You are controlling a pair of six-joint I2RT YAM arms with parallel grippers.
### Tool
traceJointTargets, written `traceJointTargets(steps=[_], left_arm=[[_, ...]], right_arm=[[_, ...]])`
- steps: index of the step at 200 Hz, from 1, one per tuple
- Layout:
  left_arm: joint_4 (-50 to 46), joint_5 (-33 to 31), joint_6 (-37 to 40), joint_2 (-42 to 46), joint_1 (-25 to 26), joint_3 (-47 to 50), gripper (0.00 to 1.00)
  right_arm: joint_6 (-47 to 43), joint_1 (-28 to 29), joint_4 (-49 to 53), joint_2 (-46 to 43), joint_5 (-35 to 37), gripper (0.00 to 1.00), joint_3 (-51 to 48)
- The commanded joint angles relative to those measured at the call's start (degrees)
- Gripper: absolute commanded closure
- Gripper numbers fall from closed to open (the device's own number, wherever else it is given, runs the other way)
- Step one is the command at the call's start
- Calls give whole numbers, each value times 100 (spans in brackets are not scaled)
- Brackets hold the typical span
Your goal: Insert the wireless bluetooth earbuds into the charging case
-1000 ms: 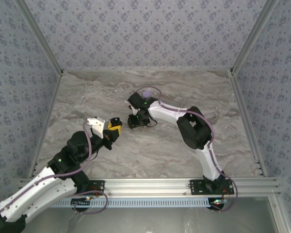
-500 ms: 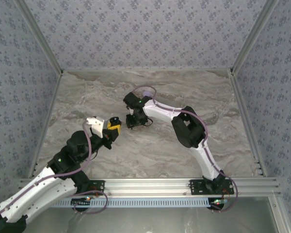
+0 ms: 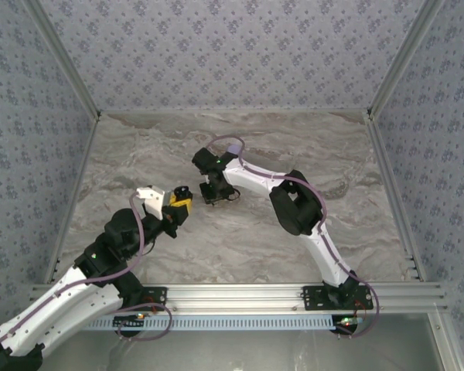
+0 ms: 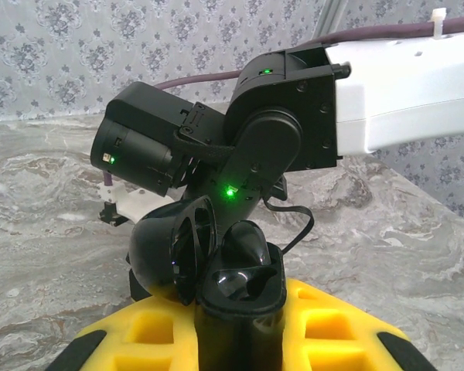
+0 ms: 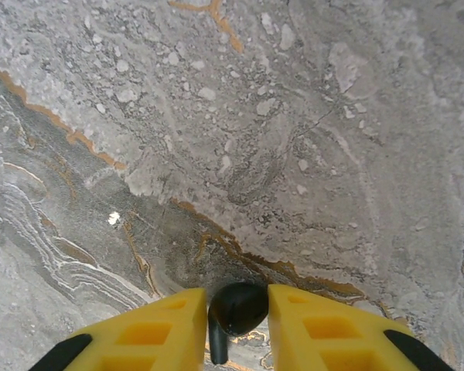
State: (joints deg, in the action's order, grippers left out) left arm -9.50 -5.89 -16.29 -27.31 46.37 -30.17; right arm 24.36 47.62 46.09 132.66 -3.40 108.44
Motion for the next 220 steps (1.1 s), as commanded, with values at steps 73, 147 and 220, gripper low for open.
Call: traceJointTargets(steps=[73, 147, 220], left_arm=[[110, 342, -69, -78, -46, 55, 84], [470, 594, -98, -467, -43, 30, 83], [658, 734, -49, -907, -55, -85, 84]], right_arm=[[-259, -401, -215, -934, 321, 78, -1390], [-119, -990, -696, -1811, 417, 76, -2886], [-240, -1016, -550, -1745, 298, 65, -2673]])
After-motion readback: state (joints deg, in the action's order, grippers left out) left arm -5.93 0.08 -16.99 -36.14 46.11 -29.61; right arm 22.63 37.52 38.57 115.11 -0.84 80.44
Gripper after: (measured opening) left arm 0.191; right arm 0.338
